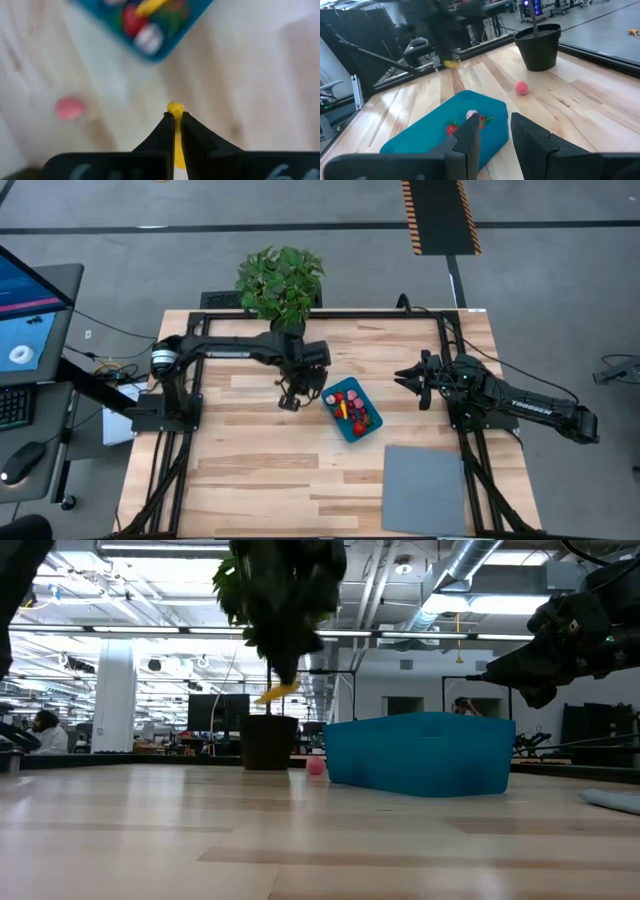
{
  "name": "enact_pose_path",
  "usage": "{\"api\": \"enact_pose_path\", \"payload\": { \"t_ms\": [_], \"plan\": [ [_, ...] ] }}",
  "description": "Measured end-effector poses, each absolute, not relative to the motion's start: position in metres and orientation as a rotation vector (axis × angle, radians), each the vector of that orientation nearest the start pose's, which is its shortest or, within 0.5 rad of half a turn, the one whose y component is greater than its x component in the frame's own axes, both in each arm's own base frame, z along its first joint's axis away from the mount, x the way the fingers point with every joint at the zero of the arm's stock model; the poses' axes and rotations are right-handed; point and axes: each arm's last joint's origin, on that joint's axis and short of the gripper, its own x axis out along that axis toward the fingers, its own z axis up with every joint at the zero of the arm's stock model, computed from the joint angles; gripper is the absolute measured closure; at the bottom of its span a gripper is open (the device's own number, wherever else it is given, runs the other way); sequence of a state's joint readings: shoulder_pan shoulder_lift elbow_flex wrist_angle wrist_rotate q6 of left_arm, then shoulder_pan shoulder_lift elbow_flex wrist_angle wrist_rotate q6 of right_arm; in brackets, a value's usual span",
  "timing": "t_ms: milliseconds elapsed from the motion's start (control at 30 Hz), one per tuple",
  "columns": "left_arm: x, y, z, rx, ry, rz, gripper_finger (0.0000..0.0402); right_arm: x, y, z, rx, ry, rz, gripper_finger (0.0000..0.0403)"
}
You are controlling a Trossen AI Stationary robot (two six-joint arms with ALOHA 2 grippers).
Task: Pick and placing Produce into tupperware
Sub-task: Put the corn into the blue bin
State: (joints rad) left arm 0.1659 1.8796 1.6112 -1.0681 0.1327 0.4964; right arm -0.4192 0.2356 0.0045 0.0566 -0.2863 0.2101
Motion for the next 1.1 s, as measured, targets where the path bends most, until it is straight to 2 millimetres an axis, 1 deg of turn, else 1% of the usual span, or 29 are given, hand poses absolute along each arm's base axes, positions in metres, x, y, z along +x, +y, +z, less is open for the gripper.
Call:
{"api": "enact_pose_path", "payload": {
  "t_ms": [133,267,367,467,533,633,733,900,1000,1100],
  "plan": [
    [0.369,0.029,0.281,0.149,1.141,-0.333,0.0396,0.103,-0.037,0.151,0.27,0.15,-0.149,0.0272],
    [0.364,0.008,0.306,0.016,0.97,-0.423,0.0398,0.103,-0.037,0.151,0.27,0.15,-0.149,0.0272],
    [0.356,-0.005,0.316,-0.084,0.91,-0.488,0.0397,0.103,-0.037,0.151,0.27,0.15,-0.15,0.0272],
    [0.35,-0.018,0.322,-0.143,0.851,-0.547,0.0396,0.103,-0.037,0.151,0.27,0.15,-0.15,0.0272],
    [0.347,-0.025,0.325,-0.174,0.78,-0.58,0.0396,0.103,-0.037,0.151,0.27,0.15,-0.149,0.0272],
    [0.341,-0.034,0.323,-0.209,0.644,-0.632,0.0399,0.103,-0.037,0.151,0.27,0.15,-0.15,0.0272],
    [0.333,-0.04,0.313,-0.246,0.459,-0.625,0.0398,0.103,-0.037,0.151,0.27,0.15,-0.15,0.0272],
    [0.302,-0.037,0.291,-0.278,0.229,-0.525,0.0398,0.103,-0.037,0.151,0.269,0.149,-0.149,0.0272],
    [0.285,-0.035,0.286,-0.323,0.08,-0.579,0.0398,0.103,-0.037,0.151,0.27,0.149,-0.149,0.0272],
    [0.27,-0.032,0.276,-0.405,0.036,-0.604,0.0398,0.103,-0.037,0.151,0.27,0.15,-0.149,0.0272]
  ]
}}
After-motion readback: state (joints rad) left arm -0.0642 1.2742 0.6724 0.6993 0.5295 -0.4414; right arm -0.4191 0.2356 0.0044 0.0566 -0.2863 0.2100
